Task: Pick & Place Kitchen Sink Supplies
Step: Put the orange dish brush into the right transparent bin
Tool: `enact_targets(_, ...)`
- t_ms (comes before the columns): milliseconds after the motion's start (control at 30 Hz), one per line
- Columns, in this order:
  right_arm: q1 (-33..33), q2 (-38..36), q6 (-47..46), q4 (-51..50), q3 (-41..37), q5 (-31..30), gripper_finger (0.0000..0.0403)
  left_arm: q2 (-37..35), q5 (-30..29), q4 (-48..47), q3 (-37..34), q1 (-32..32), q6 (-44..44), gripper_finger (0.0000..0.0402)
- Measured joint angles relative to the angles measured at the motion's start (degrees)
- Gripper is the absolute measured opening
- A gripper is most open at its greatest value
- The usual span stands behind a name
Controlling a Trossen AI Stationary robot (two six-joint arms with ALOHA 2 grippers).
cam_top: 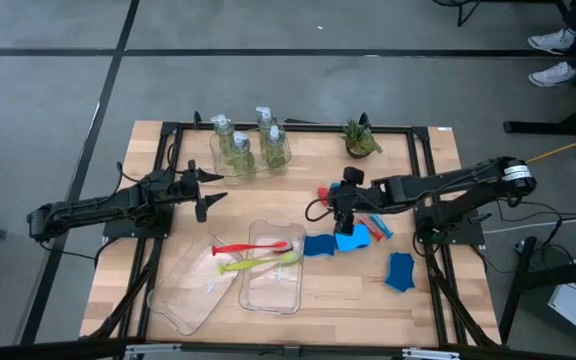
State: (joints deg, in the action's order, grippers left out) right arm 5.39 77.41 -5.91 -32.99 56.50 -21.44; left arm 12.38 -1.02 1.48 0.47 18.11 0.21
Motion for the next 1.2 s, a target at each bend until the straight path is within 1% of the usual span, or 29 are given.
enact_targets(133, -2.28, 0.01, -0.14, 0.07, -2.99, 1.52, 0.0216, 0.00, 0.00, 0.00, 0.00, -0.02, 0.00, 0.0260)
enact_targets(300, -6.05, -0.41, -1.80, 0.52, -7.02, 1.66, 0.0191, 0.00, 0.00, 0.00, 0.00, -0.02, 0.00, 0.0260)
enact_targets(500, -9.65, -1.47, -6.73, 0.44, -11.49, 1.54, 0.0157, 0.00, -0.01, 0.00, 0.01, -0.02, -0.01, 0.0260)
enact_targets(633, -10.90, -1.49, -10.64, 0.42, -13.89, 1.58, 0.0151, 0.00, -0.02, 0.00, 0.01, 0.00, 0.00, 0.0260)
enact_targets(800, -11.06, -1.49, -13.94, 1.53, -15.87, 3.06, 0.0150, 0.00, 0.00, 0.00, 0.00, -0.02, 0.00, 0.0260)
enact_targets(1000, -10.83, -1.49, -14.92, 7.78, -16.41, 10.03, 0.0150, 0.00, 0.00, 0.00, 0.02, -0.02, 0.00, 0.0260)
enact_targets(1100, -9.78, -1.42, -14.74, 10.71, -16.41, 10.34, 0.0150, 0.00, 0.00, 0.01, 0.01, -0.02, 0.00, 0.0260)
enact_targets(1200, -8.32, -0.17, -14.37, 11.61, -16.41, 8.56, 0.0150, 0.00, 0.00, 0.00, 0.00, -0.01, 0.00, 0.0260)
